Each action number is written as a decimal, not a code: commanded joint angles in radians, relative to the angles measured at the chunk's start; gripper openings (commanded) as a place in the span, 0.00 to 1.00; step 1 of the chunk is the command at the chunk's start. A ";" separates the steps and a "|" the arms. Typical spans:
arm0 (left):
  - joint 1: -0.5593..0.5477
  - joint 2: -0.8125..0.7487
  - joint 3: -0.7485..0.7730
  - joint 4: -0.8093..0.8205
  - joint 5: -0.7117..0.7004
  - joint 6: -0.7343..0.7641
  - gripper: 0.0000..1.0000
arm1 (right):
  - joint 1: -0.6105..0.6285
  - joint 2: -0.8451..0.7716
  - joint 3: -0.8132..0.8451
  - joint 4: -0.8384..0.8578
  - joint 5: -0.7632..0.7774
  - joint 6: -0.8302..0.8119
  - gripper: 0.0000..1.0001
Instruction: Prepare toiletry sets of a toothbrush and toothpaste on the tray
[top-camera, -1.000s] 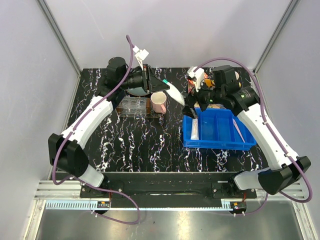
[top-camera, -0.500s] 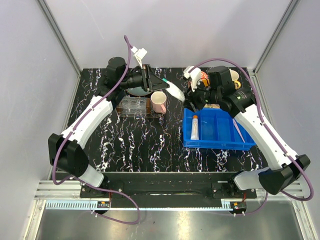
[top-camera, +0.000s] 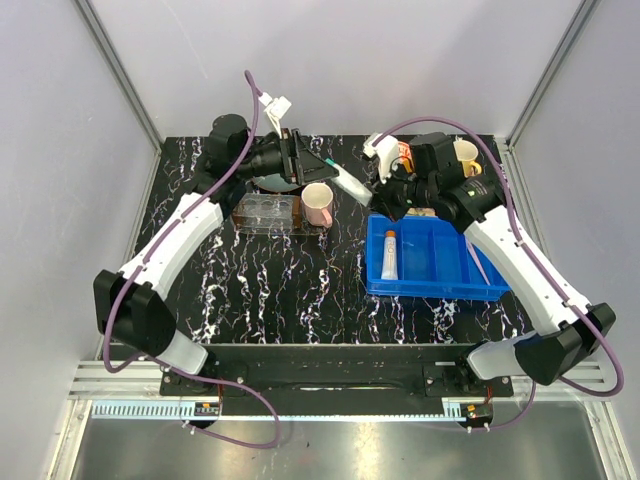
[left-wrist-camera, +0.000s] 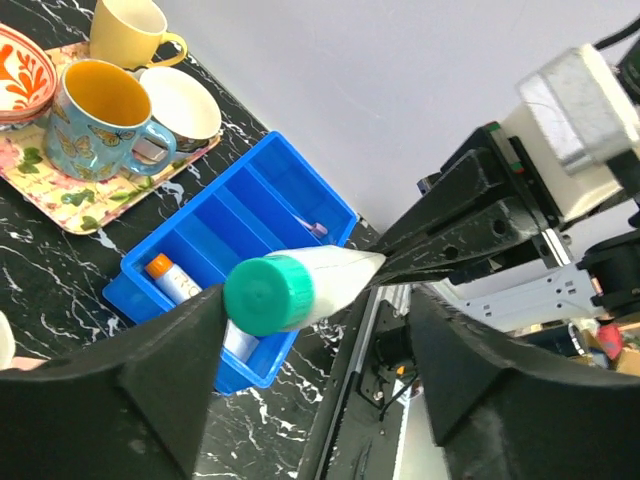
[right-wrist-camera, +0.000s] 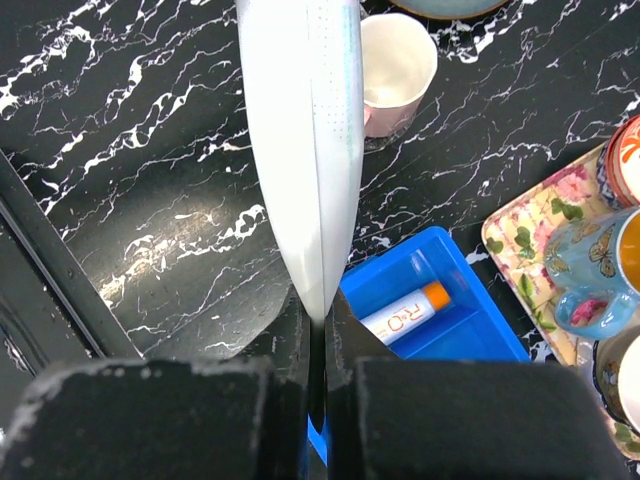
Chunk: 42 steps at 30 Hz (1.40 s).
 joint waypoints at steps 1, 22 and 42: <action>0.006 -0.084 0.028 0.009 0.018 0.145 0.83 | 0.003 0.009 0.055 -0.013 -0.003 0.001 0.00; -0.104 -0.139 0.135 -0.537 0.017 1.139 0.99 | 0.002 0.095 0.178 -0.274 -0.270 -0.097 0.00; -0.230 -0.003 0.185 -0.735 -0.053 1.382 0.89 | 0.006 0.095 0.179 -0.282 -0.298 -0.103 0.00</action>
